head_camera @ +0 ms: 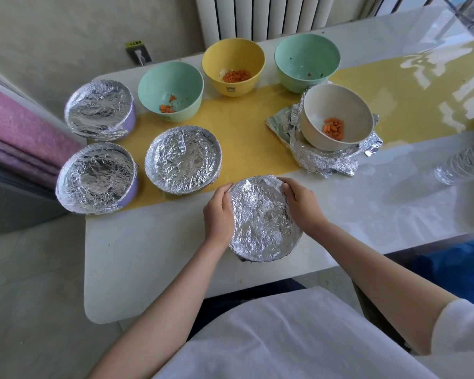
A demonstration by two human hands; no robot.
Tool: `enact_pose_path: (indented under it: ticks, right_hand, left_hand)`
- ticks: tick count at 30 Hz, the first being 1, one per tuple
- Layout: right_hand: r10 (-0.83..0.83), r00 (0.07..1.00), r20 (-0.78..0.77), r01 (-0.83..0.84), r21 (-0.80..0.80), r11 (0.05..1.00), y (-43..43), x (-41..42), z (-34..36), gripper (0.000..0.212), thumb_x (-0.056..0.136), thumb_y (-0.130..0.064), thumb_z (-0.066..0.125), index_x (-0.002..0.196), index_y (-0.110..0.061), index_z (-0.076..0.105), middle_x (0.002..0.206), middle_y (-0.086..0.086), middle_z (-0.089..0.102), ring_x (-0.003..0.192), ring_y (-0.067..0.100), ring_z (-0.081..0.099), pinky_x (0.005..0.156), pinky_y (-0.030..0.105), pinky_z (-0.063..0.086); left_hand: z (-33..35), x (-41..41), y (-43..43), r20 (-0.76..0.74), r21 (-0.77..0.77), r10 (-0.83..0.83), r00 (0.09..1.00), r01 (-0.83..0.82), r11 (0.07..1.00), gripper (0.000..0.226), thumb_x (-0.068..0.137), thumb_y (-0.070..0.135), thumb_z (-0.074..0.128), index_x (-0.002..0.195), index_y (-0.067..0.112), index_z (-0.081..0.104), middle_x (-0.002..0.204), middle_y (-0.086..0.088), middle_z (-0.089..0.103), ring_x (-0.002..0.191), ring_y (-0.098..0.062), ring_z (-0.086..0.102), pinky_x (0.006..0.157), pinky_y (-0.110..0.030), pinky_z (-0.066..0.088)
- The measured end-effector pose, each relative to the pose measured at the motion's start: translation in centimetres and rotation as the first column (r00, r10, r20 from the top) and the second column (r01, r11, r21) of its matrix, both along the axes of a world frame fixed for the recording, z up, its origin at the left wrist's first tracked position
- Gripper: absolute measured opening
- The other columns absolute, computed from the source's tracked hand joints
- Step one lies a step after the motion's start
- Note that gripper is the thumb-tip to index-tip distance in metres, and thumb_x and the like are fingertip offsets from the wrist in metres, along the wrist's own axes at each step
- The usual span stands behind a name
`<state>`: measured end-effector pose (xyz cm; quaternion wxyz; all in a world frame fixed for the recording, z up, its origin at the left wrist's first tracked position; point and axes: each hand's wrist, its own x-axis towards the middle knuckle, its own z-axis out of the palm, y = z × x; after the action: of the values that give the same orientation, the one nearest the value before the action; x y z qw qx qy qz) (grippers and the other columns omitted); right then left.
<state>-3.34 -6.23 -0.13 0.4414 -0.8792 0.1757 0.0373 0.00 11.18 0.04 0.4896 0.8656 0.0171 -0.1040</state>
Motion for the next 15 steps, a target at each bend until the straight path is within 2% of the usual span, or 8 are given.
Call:
enact_pose_path:
  ticks: [3, 9, 11, 13, 15]
  right_hand:
    - [0.007, 1.000, -0.017, -0.008, -0.063, 0.998, -0.18, 0.13, -0.32, 0.031, 0.102, -0.018, 0.035, 0.117, -0.001, 0.056, 0.094, 0.020, 0.065, 0.083, 0.033, 0.057, 0.059, 0.027, 0.023]
    - [0.024, 0.999, 0.038, -0.019, -0.108, 0.994, -0.20, 0.28, -0.68, 0.027, 0.101, -0.014, 0.038, 0.097, 0.004, 0.058, 0.077, 0.022, 0.062, 0.068, 0.035, 0.055, 0.057, 0.032, 0.021]
    - [0.034, 0.999, 0.039, -0.030, -0.106, 0.994, -0.23, 0.30, -0.53, 0.026, 0.101, -0.013, 0.038, 0.092, 0.003, 0.057, 0.074, 0.021, 0.061, 0.067, 0.034, 0.053, 0.058, 0.032, 0.023]
    - [0.046, 0.999, 0.013, -0.044, -0.091, 0.995, -0.15, 0.41, -0.39, 0.025, 0.101, -0.014, 0.036, 0.096, -0.001, 0.057, 0.080, 0.020, 0.062, 0.072, 0.034, 0.055, 0.061, 0.032, 0.031]
    - [0.081, 0.996, -0.034, -0.084, -0.108, 0.991, -0.12, 0.33, -0.43, 0.030, 0.102, -0.017, 0.035, 0.120, -0.003, 0.054, 0.109, 0.020, 0.064, 0.098, 0.035, 0.058, 0.077, 0.034, 0.040]
  left_hand:
    - [-0.28, -0.11, -0.17, 0.021, 0.011, 0.037, 0.999, -0.037, 0.999, 0.030, 0.099, 0.011, 0.038, 0.119, 0.010, 0.060, 0.097, -0.017, 0.066, 0.086, -0.030, 0.057, 0.071, -0.027, 0.039]
    - [-0.31, -0.25, -0.50, 0.058, 0.046, 0.075, 0.995, -0.078, 0.996, 0.029, 0.099, 0.009, 0.039, 0.116, 0.006, 0.062, 0.104, -0.014, 0.067, 0.096, -0.026, 0.059, 0.073, -0.018, 0.037]
    - [-0.33, -0.17, -0.48, 0.050, 0.042, 0.076, 0.996, -0.078, 0.996, 0.029, 0.099, 0.009, 0.039, 0.116, 0.006, 0.062, 0.104, -0.014, 0.067, 0.096, -0.027, 0.059, 0.074, -0.022, 0.039]
    - [-0.42, -0.02, -0.26, 0.035, 0.022, 0.060, 0.998, -0.061, 0.998, 0.029, 0.099, 0.009, 0.038, 0.117, 0.006, 0.061, 0.102, -0.018, 0.066, 0.094, -0.031, 0.058, 0.075, -0.029, 0.042]
    - [-0.50, 0.08, 0.18, 0.022, 0.007, 0.015, 1.000, -0.015, 1.000, 0.030, 0.099, 0.010, 0.037, 0.119, 0.006, 0.060, 0.099, -0.020, 0.065, 0.091, -0.034, 0.058, 0.071, -0.030, 0.040]
